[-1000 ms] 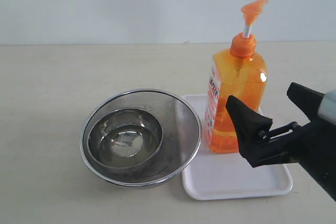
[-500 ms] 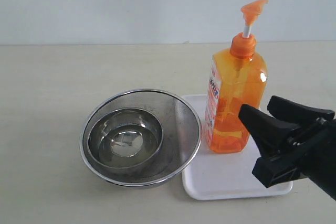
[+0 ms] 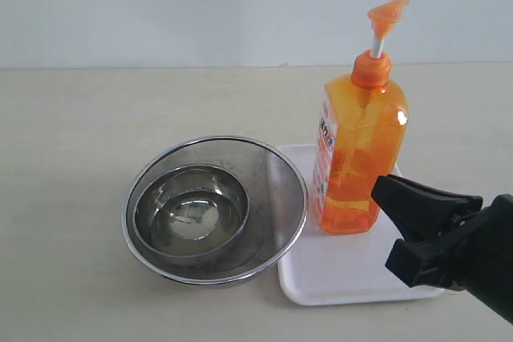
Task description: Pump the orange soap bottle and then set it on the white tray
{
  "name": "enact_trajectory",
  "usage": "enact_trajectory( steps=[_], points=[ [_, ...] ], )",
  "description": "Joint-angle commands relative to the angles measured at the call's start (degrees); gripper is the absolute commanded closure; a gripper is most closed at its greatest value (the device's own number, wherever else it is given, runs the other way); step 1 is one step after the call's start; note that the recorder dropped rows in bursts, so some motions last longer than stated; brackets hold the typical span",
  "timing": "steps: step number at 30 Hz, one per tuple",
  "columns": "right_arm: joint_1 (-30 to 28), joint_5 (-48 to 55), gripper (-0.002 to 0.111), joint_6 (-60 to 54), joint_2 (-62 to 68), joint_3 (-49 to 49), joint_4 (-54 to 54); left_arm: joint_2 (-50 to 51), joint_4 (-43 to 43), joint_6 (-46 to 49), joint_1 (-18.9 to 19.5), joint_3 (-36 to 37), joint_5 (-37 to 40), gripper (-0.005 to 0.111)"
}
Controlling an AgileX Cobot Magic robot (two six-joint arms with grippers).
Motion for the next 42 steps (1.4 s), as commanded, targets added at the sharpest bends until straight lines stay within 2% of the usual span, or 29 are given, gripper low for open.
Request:
enact_trajectory(
  steps=[1,25,31,34,42],
  points=[
    [0.00,0.10,0.107,0.35,-0.22,0.26,-0.42,-0.16,-0.16,-0.49,0.19,0.20,-0.24,0.102],
    [0.00,-2.04,0.107,0.46,-0.65,0.26,-0.54,-0.16,-0.16,-0.49,0.19,0.20,-0.24,0.102],
    [-0.55,4.51,0.107,-1.78,-5.83,0.26,-0.30,-0.16,-0.16,-0.49,0.19,0.20,-0.24,0.102],
    [-4.54,12.84,0.107,-2.11,-10.18,0.26,-0.30,-0.16,-0.16,-0.49,0.19,0.20,-0.24,0.102],
    [-20.86,33.84,0.107,-1.87,-23.77,0.26,-0.63,-0.16,-0.16,-0.49,0.19,0.20,-0.24,0.102]
  ],
)
